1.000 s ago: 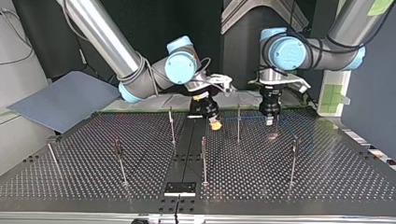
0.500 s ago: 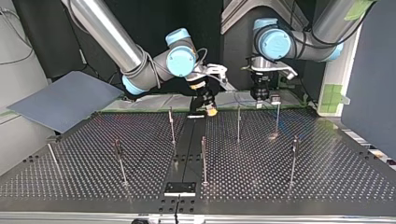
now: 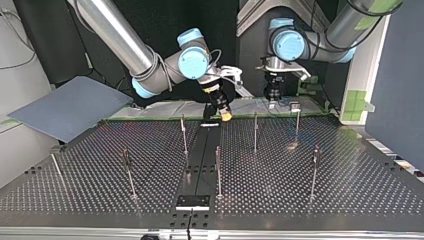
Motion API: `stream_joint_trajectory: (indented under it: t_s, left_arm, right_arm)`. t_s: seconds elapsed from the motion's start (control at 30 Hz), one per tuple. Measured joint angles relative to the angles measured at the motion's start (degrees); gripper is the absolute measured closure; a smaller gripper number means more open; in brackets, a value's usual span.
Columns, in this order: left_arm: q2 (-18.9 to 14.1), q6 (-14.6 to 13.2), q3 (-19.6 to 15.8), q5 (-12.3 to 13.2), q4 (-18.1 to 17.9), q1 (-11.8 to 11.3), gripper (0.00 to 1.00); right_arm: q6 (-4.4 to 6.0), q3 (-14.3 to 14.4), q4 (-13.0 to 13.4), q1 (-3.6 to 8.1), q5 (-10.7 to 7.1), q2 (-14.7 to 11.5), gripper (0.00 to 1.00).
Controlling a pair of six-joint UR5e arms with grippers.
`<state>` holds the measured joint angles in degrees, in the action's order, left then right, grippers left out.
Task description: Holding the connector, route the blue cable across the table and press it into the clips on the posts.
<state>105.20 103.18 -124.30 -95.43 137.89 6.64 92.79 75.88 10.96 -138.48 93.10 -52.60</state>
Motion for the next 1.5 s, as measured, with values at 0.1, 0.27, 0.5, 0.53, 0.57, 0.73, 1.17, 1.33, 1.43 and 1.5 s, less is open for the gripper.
stream_joint_trajectory:
  t_s: [0.1, 0.27, 0.5, 0.53, 0.57, 0.73, 1.17, 1.33, 1.43, 1.5]
  left_arm:
    - [0.09, 0.27, 0.92, 0.26, -0.37, -0.21, 1.0]
    - [0.85, 0.72, 2.03, 0.7, -0.52, -0.59, 1.0]
    - [3.41, 0.74, 2.53, 0.88, -1.62, -1.03, 1.0]
    - [3.65, 0.78, 2.63, 1.05, -1.87, -1.15, 1.0]
    - [3.8, 0.82, 2.73, 1.25, -2.02, -1.24, 1.0]
    - [5.22, 0.97, 3.96, 2.6, -2.36, -1.65, 1.0]
    - [7.5, 0.94, 5.9, 3.51, -3.12, -2.34, 1.0]
    - [7.52, 1.0, 6.83, 4.29, -3.08, -2.44, 1.0]
    - [7.57, 1.03, 7.29, 4.51, -3.06, -2.58, 1.0]
    - [7.57, 1.04, 7.41, 4.56, -3.06, -2.63, 1.0]
  right_arm:
    - [0.0, 0.0, 0.13, 0.0, -0.1, 0.13, 1.0]
    - [-0.2, 0.02, 0.28, 0.05, -0.47, 1.93, 1.0]
    - [0.31, -0.03, 1.29, 0.87, -0.65, 2.98, 1.0]
    - [0.4, -0.02, 1.69, 1.03, -0.73, 2.99, 1.0]
    - [0.46, -0.02, 2.01, 1.15, -0.81, 3.01, 1.0]
    - [1.16, -0.02, 3.69, 1.87, -1.83, 3.05, 1.0]
    - [1.88, 0.0, 4.34, 2.87, -3.31, 3.91, 1.0]
    - [1.86, -0.03, 4.37, 3.45, -3.3, 5.32, 1.0]
    - [1.89, -0.05, 4.45, 3.91, -3.28, 5.54, 1.0]
    - [2.01, -0.06, 4.66, 4.25, -3.27, 5.59, 1.0]
